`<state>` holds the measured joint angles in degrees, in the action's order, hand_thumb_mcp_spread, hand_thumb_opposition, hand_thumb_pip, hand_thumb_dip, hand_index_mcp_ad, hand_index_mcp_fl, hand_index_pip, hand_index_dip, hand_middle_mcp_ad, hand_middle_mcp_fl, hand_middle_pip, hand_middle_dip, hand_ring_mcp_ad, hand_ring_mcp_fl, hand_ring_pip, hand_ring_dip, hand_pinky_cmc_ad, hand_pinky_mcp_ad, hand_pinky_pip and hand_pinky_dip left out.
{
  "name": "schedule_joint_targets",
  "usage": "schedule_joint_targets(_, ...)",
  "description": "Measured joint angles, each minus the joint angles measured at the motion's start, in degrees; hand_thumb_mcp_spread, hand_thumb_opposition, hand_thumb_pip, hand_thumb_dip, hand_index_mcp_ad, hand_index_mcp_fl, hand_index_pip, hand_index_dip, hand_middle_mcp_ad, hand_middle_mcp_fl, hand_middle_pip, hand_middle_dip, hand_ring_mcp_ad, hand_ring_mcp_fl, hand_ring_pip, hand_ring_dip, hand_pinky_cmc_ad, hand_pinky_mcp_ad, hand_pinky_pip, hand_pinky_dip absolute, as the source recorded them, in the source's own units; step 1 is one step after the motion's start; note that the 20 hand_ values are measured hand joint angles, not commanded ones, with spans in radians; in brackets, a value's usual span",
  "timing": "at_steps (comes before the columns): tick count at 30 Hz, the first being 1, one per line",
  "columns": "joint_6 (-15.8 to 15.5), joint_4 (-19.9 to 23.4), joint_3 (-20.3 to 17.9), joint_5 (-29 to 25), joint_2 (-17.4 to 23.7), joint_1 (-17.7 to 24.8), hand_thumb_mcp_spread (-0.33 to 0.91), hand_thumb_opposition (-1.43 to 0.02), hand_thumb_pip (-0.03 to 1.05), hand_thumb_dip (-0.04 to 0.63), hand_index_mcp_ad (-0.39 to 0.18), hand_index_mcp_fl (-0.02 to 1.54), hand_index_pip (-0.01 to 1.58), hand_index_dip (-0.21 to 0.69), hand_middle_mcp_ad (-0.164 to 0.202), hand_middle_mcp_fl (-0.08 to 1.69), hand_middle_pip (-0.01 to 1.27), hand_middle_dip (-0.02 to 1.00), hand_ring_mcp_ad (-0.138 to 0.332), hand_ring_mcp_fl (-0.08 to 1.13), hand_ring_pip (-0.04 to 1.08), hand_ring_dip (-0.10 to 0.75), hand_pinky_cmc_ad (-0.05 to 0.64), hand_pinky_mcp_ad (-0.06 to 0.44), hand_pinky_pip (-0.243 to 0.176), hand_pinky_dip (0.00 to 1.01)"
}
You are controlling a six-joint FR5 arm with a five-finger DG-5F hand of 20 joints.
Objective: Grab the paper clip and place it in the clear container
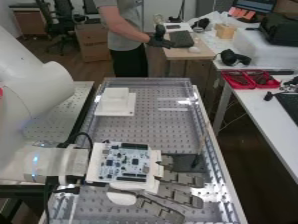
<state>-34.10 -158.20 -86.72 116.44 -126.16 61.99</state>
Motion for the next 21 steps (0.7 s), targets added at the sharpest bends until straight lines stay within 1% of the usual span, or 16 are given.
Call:
schedule_joint_targets(2,-0.29,0.55,0.02,-0.24,-0.37,0.01,0.41,-0.85,0.67,0.269,-0.117,0.19,1.49,0.131,0.075,0.0,0.11,0.16,0.164,0.0,0.08,0.093,0.396,0.295,-0.105,0.33)
schedule_joint_targets(4,-0.61,1.0,0.1,-0.4,-0.8,0.04,0.41,-0.85,0.67,0.269,-0.12,0.19,1.49,0.131,0.075,0.0,0.11,0.16,0.164,0.0,0.08,0.093,0.379,0.295,-0.105,0.33)
schedule_joint_targets(8,-0.95,1.55,0.32,-0.74,-1.65,0.05,0.41,-0.85,0.67,0.269,-0.12,0.19,1.49,0.131,0.075,0.0,0.11,0.16,0.164,0.0,0.08,0.093,0.379,0.295,-0.105,0.33)
schedule_joint_targets(12,-1.07,2.0,0.45,-1.18,-2.41,-0.01,0.41,-0.85,0.67,0.269,-0.12,0.2,1.53,0.127,0.073,0.0,0.11,0.16,0.164,0.0,0.08,0.093,0.379,0.295,-0.105,0.33)
schedule_joint_targets(19,-1.92,2.29,0.09,-0.91,-2.78,-0.38,0.41,-0.85,0.67,0.269,-0.117,0.22,1.54,0.127,0.075,0.0,0.11,0.16,0.166,0.0,0.08,0.093,0.379,0.291,-0.105,0.33)
schedule_joint_targets(21,-2.04,2.21,-0.01,-0.76,-2.95,-0.49,0.41,-0.85,0.67,0.269,-0.12,0.23,1.54,0.127,0.075,0.0,0.11,0.17,0.159,0.0,0.08,0.093,0.379,0.295,-0.105,0.33)
